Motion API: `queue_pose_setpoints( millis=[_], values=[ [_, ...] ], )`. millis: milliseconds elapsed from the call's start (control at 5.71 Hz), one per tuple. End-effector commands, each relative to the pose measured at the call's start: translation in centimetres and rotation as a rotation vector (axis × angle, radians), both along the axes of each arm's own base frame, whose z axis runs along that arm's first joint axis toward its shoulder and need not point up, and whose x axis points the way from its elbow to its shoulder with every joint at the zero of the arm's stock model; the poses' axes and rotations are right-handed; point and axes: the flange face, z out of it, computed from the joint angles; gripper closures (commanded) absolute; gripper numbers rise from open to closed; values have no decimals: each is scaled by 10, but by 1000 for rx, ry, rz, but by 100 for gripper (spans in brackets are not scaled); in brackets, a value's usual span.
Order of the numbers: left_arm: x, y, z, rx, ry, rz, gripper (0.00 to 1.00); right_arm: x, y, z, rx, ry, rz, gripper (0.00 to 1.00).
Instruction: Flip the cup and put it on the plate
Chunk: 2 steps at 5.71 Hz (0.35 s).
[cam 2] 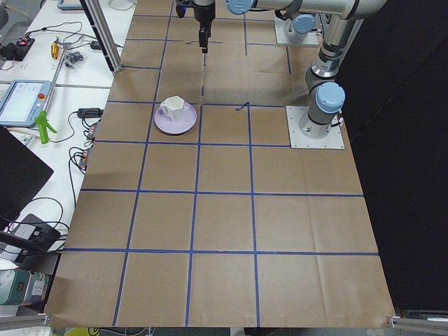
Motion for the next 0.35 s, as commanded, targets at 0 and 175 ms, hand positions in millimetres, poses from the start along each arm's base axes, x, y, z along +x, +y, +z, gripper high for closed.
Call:
queue_pose_setpoints(
  millis=[0,175],
  values=[
    [2,0,0,-21,-23,18,1,0,0,0,0,0,0,0],
    [2,-5,-2,-37,-19,18,1,0,0,0,-2,0,0,0]
  ],
)
